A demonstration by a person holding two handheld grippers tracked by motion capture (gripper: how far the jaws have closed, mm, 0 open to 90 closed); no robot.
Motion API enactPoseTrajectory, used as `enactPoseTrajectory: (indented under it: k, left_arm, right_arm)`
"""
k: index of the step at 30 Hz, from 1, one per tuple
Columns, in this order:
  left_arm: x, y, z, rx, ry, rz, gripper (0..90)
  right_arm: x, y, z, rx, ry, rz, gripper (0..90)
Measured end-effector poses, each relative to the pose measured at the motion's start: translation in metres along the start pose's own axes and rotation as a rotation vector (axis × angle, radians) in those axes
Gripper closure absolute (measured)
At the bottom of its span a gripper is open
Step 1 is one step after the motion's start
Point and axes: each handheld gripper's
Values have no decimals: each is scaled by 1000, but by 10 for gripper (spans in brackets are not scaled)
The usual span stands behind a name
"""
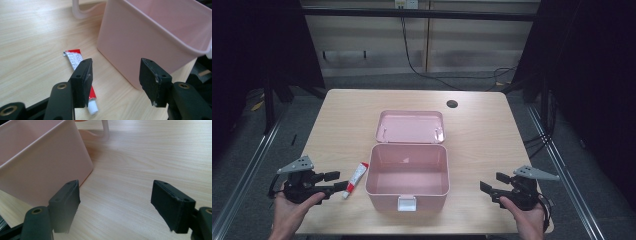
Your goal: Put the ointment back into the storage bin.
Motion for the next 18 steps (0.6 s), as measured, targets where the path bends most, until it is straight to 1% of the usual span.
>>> enactPoseTrajectory:
  k: [1,2,3,4,5,6,7,8,9,10,11,12,13,14,15,16,17,18]
  left_arm:
    - [1,-1,3,-3,4,-13,449]
    - [1,-1,3,-3,4,-13,449]
    - [2,-2,6,-7,17,-30,448]
    - [3,-3,8,-4,30,-32,448]
    - [6,-5,12,21,66,-10,448]
    - [8,-6,14,36,92,2,449]
    - [14,-7,18,53,149,16,449]
    - [14,-7,18,53,149,16,454]
    - [17,-8,20,69,172,24,454]
    - [19,-8,21,90,193,19,469]
    - [22,-8,23,85,212,8,472]
    - [25,-7,26,80,220,-16,479]
    - [27,-6,29,99,227,-8,496]
    - [27,-5,31,101,231,7,496]
    - [29,-2,34,79,229,-11,503]
    - [29,-2,34,79,229,-11,519]
    - [30,-1,36,84,243,-15,519]
    - [31,0,37,86,262,5,525]
  right_arm:
    - [0,1,0,1,2,5,238]
    - [0,1,0,1,2,5,238]
    - [0,2,0,0,7,17,246]
    - [0,2,0,0,7,17,246]
    - [0,2,-1,1,7,24,252]
    - [1,2,-1,-1,10,31,258]
    - [1,3,-1,-3,13,42,265]
    - [1,3,-1,-3,13,42,265]
    - [2,3,-1,-2,15,45,265]
    - [2,3,-1,-1,18,57,265]
    - [2,3,0,1,21,64,266]
    - [2,4,0,2,19,66,267]
    - [2,5,0,1,18,70,267]
    - [2,5,0,1,18,70,267]
    - [2,6,-1,-1,19,71,268]
    - [2,6,-1,-1,19,71,268]
    - [2,6,-1,-1,21,73,270]
    - [2,6,-1,3,29,79,269]
Point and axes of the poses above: each handheld gripper's, and its own axes: x roughly forward along the jaws, z roughly out of its top, y roughly to its left, and after that the axes turned 6 degrees about -y, right-handed
